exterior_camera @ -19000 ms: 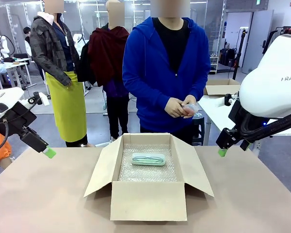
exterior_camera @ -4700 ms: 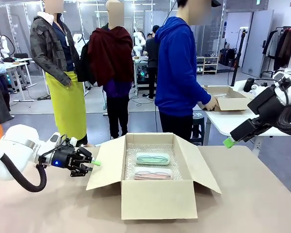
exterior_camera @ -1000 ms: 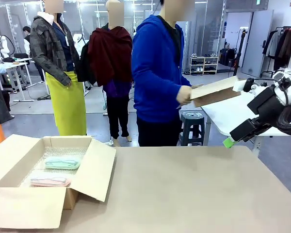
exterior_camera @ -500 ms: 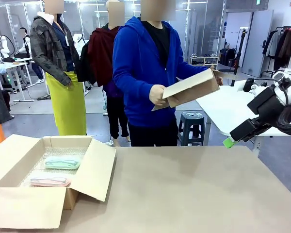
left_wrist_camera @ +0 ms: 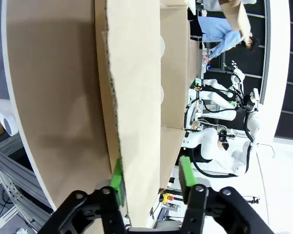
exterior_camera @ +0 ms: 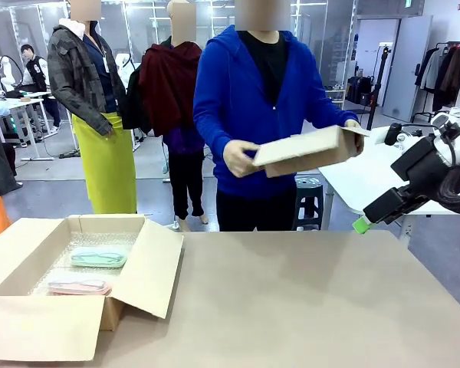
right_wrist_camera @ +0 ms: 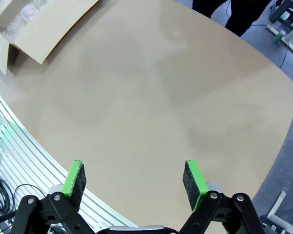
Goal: Pack the glasses set securely to prepare it for shipping.
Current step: Position the Package Box on the left side of the table.
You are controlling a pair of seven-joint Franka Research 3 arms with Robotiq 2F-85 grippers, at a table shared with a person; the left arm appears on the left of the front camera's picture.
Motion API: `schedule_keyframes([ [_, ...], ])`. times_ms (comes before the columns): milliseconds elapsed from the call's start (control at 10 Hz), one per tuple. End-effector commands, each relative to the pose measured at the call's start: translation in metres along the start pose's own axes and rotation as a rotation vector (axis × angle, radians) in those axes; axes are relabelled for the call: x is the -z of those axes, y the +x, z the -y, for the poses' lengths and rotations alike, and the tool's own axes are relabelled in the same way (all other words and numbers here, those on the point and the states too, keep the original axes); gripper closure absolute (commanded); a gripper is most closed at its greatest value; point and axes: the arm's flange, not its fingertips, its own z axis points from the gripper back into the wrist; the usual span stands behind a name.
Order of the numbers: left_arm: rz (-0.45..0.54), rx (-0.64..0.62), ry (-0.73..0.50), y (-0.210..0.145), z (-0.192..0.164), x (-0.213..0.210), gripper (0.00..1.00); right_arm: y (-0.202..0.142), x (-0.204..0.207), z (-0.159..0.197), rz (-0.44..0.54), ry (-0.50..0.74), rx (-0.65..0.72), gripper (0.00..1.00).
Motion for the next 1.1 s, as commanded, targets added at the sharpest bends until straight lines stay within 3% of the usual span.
schedule_keyframes([
  [0,0.020,0.012,0.009,0.002,0.008,-0.008,0.00,0.002,0.000,0.000,0.011,-0.005,-0.002,0.00],
  [200,0.035,0.018,0.007,0.005,0.012,-0.016,0.00,0.002,0.000,0.000,0.011,-0.005,-0.002,0.00],
  [400,0.078,0.072,0.106,0.010,0.047,-0.030,0.00,0.002,0.000,0.000,0.011,-0.005,-0.002,0.00],
  [600,0.043,0.236,0.255,0.011,0.123,-0.020,0.00,0.002,0.000,0.000,0.011,-0.005,-0.002,0.00],
  [800,0.006,0.411,0.470,-0.020,0.211,0.030,0.00,0.002,0.000,0.000,0.011,-0.005,-0.002,0.00],
  [1000,-0.107,0.592,0.592,-0.054,0.258,0.088,0.00,0.002,0.000,0.000,0.011,-0.005,-0.002,0.00],
])
